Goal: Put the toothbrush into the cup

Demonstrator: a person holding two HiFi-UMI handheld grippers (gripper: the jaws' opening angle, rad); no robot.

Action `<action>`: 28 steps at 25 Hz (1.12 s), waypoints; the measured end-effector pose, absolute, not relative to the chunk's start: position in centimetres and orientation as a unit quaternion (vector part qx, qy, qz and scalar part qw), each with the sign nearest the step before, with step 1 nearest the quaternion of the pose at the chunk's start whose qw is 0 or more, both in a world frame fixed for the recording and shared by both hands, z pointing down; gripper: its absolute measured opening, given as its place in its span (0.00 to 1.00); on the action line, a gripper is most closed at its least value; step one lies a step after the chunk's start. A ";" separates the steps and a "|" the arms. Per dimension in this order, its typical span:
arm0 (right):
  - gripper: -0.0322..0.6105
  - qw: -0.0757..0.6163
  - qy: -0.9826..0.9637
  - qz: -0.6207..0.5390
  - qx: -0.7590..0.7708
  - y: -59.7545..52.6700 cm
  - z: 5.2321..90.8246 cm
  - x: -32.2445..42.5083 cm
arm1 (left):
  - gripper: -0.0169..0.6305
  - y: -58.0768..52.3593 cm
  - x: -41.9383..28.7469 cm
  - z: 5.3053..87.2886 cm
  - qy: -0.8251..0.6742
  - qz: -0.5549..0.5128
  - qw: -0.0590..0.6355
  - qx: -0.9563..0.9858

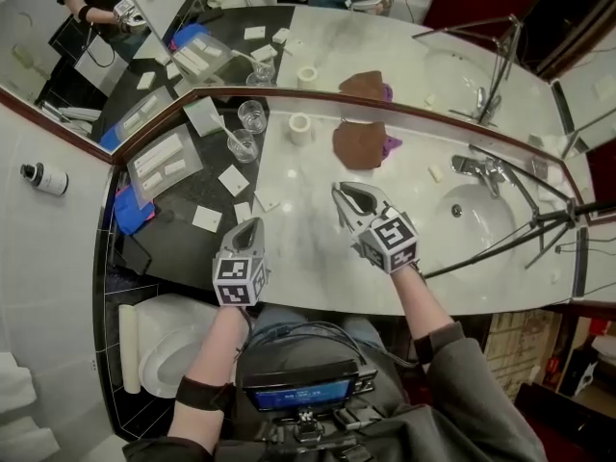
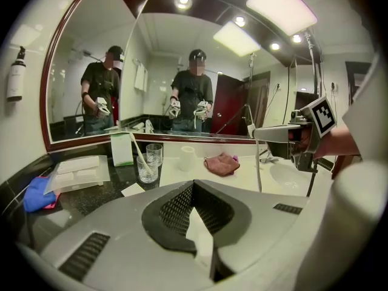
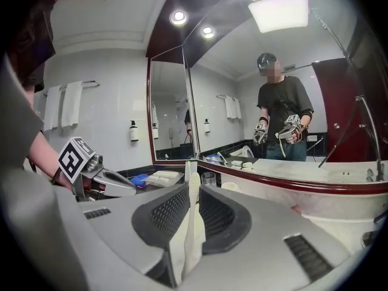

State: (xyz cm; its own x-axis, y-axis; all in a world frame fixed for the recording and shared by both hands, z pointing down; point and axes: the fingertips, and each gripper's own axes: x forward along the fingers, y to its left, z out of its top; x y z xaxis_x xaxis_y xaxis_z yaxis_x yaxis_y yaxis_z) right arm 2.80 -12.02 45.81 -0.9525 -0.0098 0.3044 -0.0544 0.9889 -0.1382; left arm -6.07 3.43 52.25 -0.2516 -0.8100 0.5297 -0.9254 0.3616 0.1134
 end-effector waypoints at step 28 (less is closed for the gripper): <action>0.16 0.030 -0.997 0.060 0.024 -17.5 43.2 -22.3 | 0.03 -5.6 -22.4 55.5 -0.770 0.110 0.221 0.588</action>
State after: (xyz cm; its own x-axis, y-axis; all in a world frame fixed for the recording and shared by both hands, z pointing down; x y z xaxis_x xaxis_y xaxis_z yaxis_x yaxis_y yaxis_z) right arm -22.33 -17.51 43.25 -0.9971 -0.0444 0.0618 -0.0515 0.9916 -0.1184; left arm -22.44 -5.58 55.50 -0.2112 -0.8572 0.4697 -0.9542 0.2849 0.0908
